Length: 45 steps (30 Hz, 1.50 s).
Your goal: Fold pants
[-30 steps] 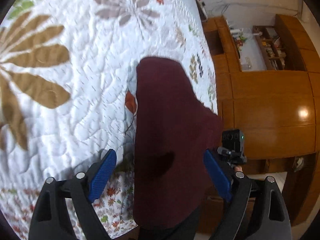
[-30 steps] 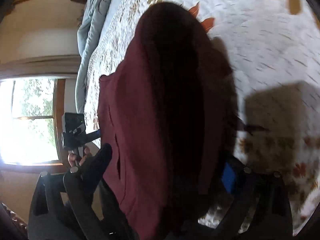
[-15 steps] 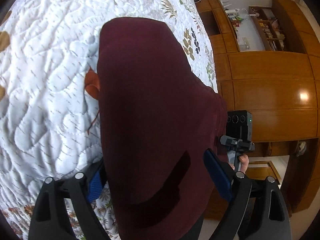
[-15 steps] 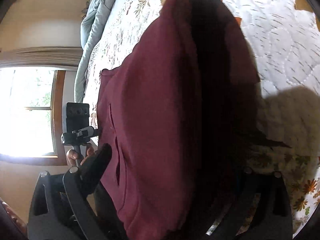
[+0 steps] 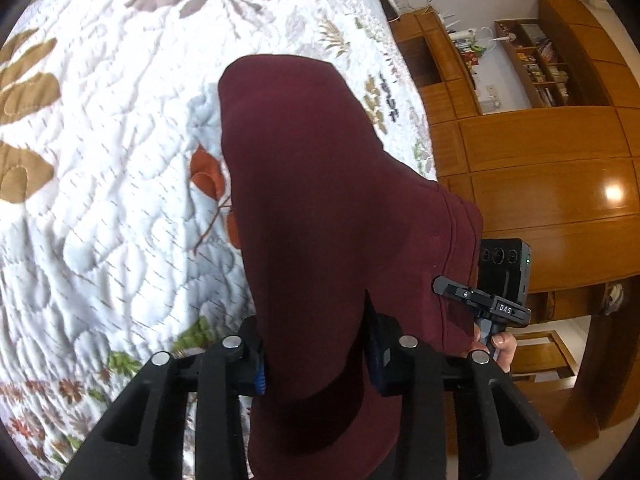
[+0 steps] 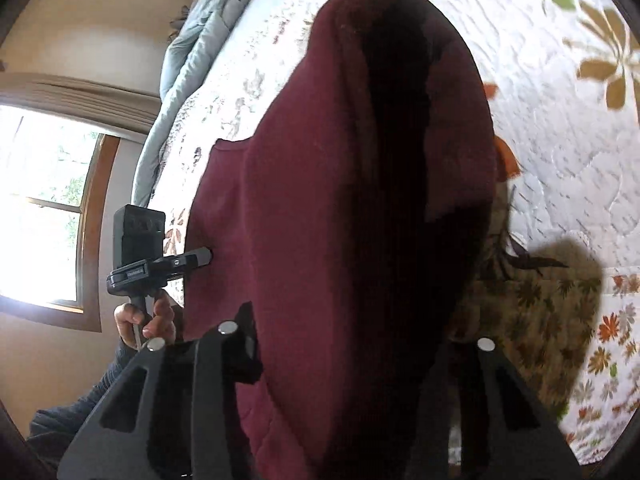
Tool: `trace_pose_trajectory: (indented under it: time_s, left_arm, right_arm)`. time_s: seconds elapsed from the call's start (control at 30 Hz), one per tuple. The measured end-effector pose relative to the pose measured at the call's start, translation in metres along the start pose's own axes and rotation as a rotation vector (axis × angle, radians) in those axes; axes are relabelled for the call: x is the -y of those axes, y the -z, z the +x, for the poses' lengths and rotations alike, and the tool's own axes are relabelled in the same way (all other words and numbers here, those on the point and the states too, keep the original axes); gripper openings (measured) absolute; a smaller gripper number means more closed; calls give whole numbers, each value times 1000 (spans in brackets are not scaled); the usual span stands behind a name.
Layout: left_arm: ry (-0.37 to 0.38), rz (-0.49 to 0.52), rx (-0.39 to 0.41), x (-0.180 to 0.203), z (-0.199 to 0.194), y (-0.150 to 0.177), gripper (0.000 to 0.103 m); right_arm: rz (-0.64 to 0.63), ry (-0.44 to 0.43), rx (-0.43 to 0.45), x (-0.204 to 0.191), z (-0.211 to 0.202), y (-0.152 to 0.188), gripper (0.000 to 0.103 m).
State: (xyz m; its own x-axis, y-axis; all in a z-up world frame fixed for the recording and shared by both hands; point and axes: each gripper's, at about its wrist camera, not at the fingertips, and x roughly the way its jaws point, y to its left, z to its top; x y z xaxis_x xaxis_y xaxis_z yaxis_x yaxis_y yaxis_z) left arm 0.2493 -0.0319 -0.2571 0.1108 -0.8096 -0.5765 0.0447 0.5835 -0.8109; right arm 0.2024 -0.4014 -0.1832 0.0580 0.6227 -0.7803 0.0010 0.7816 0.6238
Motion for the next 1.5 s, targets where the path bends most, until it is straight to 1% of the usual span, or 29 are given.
trace_pose_trajectory:
  time_s: [0.2,0.3,0.47,0.6,0.73,0.8,0.83,0.93,1.07,1.13,1.23,1.27,1.3,1.33,1.37,1.4,1.43,1.47,1.5]
  left_arm:
    - [17,17,39,10,-23,-1,35]
    - [13,24,72,9,-47,-8,35]
    - [-34,30,160,-7,-104,-39,35]
    - [-84,16,226,-29,-152,-76,35]
    - [-129,-27,279,-67,-194,-115,35]
    - [-147,-52,293,-86,-206,-128,35]
    - [-162,-65,300,-99,-213,-135,35]
    - [-189,-109,300,-133,-222,-150,35]
    - [-201,-164,279,-174,-216,-158,36]
    - [-188,-169,276,-186,-210,-157,36]
    - [-164,-160,287,-195,-207,-149,40]
    - [-158,-160,289,-200,-210,-144,41]
    - [-152,-161,288,-201,-211,-142,44]
    - [-150,-164,289,-202,-215,-140,48]
    - [-153,-164,298,-200,-219,-137,48]
    - [-163,-159,320,-204,-230,-130,51]
    - [-182,-152,352,-201,-240,-124,56]
    - [-204,-140,411,-195,-255,-117,57]
    - [-213,-117,449,-188,-265,-111,60]
  right_arm:
    - [-45,9,4,-31,2,-9,38]
    - [-66,-1,-1,-45,11,-22,38]
    - [-122,-41,8,-94,48,-69,38]
    - [-139,-79,1,-138,101,-126,38]
    - [-163,-96,-23,-173,156,-176,38]
    - [-176,-96,-43,-188,190,-202,38]
    - [-179,-95,-51,-192,201,-209,38]
    - [-178,-90,-87,-205,250,-236,38]
    - [-141,-72,-118,-197,291,-250,38]
    - [-111,-69,-123,-186,301,-246,39]
    - [-93,-64,-131,-178,311,-239,46]
    - [-87,-68,-135,-179,316,-237,53]
    - [-75,-67,-143,-177,317,-236,61]
    - [-74,-55,-141,-177,314,-236,65]
    - [-79,-40,-137,-178,306,-232,70]
    - [-84,-25,-127,-180,300,-234,71]
    - [-79,-2,-87,-181,284,-238,71]
    - [-71,14,-53,-170,261,-248,72]
    - [-71,69,27,-174,241,-255,69]
